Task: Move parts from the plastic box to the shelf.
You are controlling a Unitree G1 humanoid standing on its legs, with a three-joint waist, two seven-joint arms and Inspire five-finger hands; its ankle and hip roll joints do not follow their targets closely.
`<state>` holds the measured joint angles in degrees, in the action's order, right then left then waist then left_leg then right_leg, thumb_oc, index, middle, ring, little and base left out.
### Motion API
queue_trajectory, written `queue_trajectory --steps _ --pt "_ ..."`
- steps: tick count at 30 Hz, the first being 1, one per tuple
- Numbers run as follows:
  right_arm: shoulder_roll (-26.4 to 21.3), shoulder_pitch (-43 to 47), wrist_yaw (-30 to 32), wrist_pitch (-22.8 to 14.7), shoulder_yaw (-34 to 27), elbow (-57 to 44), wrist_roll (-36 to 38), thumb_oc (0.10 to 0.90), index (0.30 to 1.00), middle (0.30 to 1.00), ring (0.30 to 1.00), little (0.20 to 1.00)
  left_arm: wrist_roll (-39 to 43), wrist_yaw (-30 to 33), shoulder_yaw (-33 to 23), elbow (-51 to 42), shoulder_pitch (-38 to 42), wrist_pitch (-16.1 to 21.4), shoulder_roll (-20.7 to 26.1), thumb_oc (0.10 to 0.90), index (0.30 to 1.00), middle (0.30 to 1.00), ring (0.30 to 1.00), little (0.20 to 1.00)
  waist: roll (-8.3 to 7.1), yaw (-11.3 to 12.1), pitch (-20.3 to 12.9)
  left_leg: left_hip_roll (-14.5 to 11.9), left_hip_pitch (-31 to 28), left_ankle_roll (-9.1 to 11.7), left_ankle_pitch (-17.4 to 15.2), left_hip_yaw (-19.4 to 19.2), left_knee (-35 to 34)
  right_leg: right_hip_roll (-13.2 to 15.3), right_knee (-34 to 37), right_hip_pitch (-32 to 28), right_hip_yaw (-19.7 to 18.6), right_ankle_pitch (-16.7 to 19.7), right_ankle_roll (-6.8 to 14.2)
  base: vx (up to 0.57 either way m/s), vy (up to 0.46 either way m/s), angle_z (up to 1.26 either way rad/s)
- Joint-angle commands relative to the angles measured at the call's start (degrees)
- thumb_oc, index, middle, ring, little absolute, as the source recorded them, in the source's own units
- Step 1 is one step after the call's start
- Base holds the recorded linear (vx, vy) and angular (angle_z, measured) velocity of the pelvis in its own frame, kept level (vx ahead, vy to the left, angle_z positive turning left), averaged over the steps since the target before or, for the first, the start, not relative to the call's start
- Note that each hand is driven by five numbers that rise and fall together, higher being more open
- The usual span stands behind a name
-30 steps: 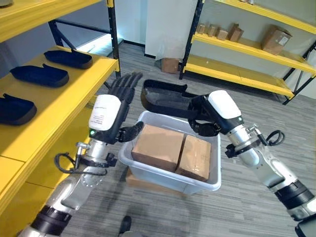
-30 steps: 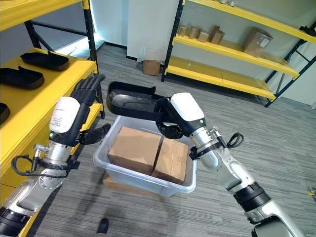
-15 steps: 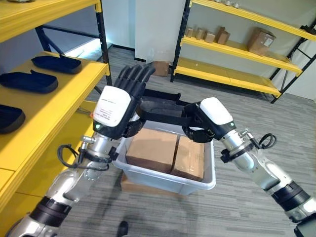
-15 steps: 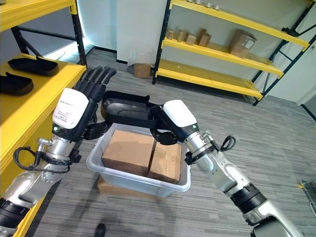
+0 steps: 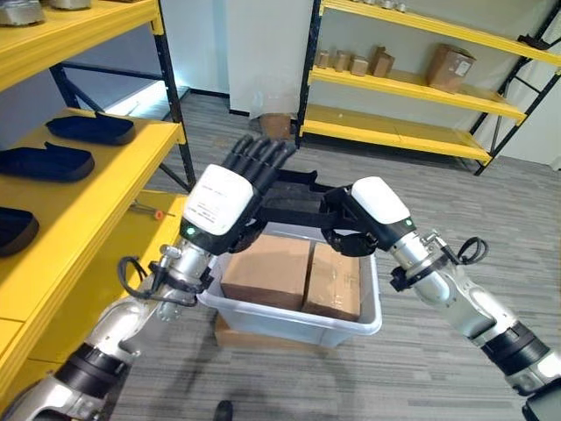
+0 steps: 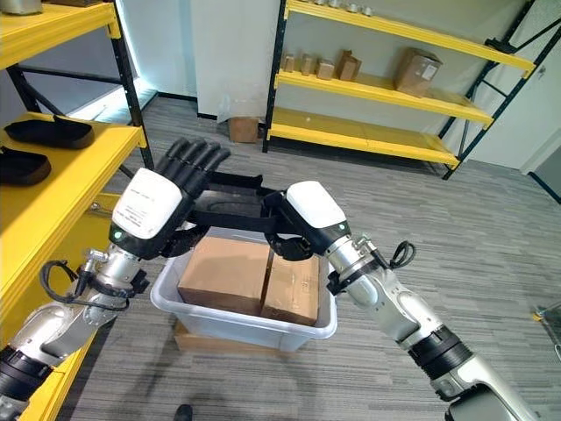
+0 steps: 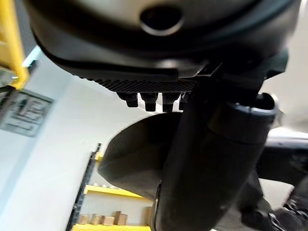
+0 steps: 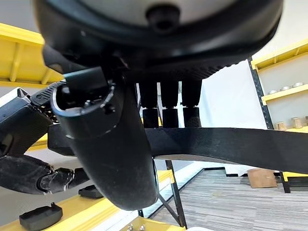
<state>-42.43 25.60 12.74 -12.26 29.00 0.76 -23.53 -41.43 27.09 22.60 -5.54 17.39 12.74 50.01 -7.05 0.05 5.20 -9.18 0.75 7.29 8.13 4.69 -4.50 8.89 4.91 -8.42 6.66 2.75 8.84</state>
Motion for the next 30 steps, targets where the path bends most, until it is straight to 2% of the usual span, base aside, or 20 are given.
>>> queue_trajectory --steps 1,2,15,29,30 --pt "0.6 9.2 4.4 -2.4 -1.2 -0.2 3.5 0.400 0.300 0.300 0.300 0.300 -1.2 3.1 0.2 1.7 7.5 1.5 -0.4 0.547 0.506 0.506 0.506 0.506 1.13 0.1 -7.1 -1.5 -4.9 -2.4 -6.4 -0.1 -0.5 0.1 -3.8 4.8 1.5 0.1 0.7 0.00 0.000 0.00" --pt "0.7 9.3 4.5 -2.4 -1.1 -0.2 3.4 0.400 0.300 0.300 0.300 0.300 -1.4 3.2 0.5 1.5 7.8 1.5 -0.4 0.400 0.300 0.300 0.300 0.300 1.14 0.1 -7.1 -1.5 -4.9 -2.4 -6.4 -0.1 -0.5 0.1 -3.8 4.8 1.5 0.1 0.7 0.00 0.000 0.00" --pt "1.3 9.5 4.7 -2.5 -0.6 -0.1 3.4 0.400 0.300 0.300 0.300 0.300 -1.3 2.5 3.1 1.4 9.0 2.3 -0.1 0.400 0.300 0.300 0.300 0.300 1.34 -0.3 -6.9 -1.6 -5.3 -2.5 -6.5 -0.5 -0.5 0.0 -3.9 4.8 0.9 0.0 0.6 0.00 0.000 0.00" --pt "1.8 8.3 5.0 -2.6 -1.7 0.2 3.2 0.400 0.300 0.300 0.300 0.300 -1.4 2.3 2.3 2.4 7.3 2.1 0.6 0.400 0.300 0.300 0.300 0.300 1.67 0.2 -6.5 -1.6 -4.7 -2.4 -6.3 0.3 -0.5 -0.2 -4.3 4.7 1.7 -0.4 0.3 0.00 0.000 0.00" --pt "1.9 8.2 5.1 -2.5 -2.0 0.2 3.1 0.475 0.404 0.404 0.404 0.404 -1.6 2.4 1.7 2.4 6.7 1.9 0.7 0.400 0.300 0.300 0.300 0.300 1.74 0.3 -6.4 -1.5 -4.6 -2.5 -6.3 0.4 -0.5 -0.2 -4.4 4.7 1.9 -0.5 0.3 0.00 0.000 0.00"
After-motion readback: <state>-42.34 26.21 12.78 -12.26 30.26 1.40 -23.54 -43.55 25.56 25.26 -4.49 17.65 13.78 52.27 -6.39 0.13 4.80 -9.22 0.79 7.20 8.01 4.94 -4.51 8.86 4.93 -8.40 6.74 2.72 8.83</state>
